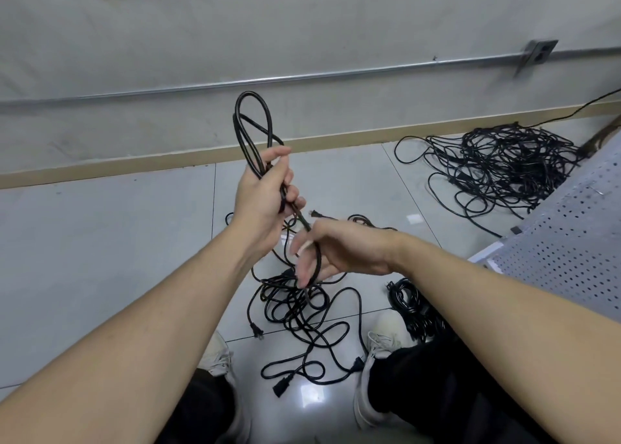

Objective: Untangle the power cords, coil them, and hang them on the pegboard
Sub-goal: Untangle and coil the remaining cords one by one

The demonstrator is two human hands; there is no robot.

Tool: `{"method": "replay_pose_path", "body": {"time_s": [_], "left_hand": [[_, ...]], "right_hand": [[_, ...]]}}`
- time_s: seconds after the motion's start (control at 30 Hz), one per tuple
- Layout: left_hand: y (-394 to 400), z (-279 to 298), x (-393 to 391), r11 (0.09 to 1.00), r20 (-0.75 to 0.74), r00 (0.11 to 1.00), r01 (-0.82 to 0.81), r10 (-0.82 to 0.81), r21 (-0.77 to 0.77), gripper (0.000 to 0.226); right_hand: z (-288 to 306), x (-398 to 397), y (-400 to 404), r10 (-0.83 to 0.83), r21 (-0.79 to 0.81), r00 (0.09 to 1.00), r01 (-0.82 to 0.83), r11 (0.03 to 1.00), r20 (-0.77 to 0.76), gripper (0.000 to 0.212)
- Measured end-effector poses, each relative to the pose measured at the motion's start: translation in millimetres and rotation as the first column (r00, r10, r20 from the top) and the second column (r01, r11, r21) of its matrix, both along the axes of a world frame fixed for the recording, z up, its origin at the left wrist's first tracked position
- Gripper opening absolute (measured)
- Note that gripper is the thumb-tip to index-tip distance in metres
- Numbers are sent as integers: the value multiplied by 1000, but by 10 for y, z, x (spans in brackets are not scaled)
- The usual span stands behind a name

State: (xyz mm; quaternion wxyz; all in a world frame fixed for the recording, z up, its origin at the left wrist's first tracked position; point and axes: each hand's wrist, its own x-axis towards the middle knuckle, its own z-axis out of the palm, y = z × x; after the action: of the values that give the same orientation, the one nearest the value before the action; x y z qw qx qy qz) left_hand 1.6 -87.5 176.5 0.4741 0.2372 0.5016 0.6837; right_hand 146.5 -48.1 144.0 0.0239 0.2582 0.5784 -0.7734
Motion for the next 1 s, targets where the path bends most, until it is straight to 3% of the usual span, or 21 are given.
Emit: {"method": "replay_pose_path", "body": {"time_s": [0.03, 0.13, 0.3, 0.5, 0.6, 0.73, 0.9, 1.0], "left_hand": [[3, -5, -30, 999, -28, 999, -24, 23, -26, 12], [16, -2, -84, 995, -88, 995, -62, 55, -72, 6], [32, -24, -98, 981, -127, 979, -170, 157, -93, 7], [38, -89, -309, 956, -376, 899, -278, 224, -95, 6], [9, -113, -337, 951, -508, 839, -288, 193, -113, 9], [32, -143, -305, 957, -581, 806, -246, 113, -155, 18], [3, -166, -196, 965, -663, 746, -129, -58, -230, 34], [-39, -137, -40, 950, -650, 739, -45, -176, -309, 57]], "right_hand": [[13, -7, -27, 12, 60, 999, -14, 998, 36, 18], [76, 20, -41, -10, 260, 993, -21, 965, 119, 26], [95, 97, 56, -15, 465, 977, -87, 881, 213, 31], [195, 212, 66, -63, 616, 981, -63, 785, 181, 18], [264, 265, 140, -130, 731, 982, -12, 682, 138, 36], [351, 305, 137, -225, 678, 974, 173, 715, -11, 48], [377, 430, 180, -281, 435, 915, 387, 813, -289, 20], [309, 426, 199, -378, 459, 879, 475, 751, -291, 25]]}}
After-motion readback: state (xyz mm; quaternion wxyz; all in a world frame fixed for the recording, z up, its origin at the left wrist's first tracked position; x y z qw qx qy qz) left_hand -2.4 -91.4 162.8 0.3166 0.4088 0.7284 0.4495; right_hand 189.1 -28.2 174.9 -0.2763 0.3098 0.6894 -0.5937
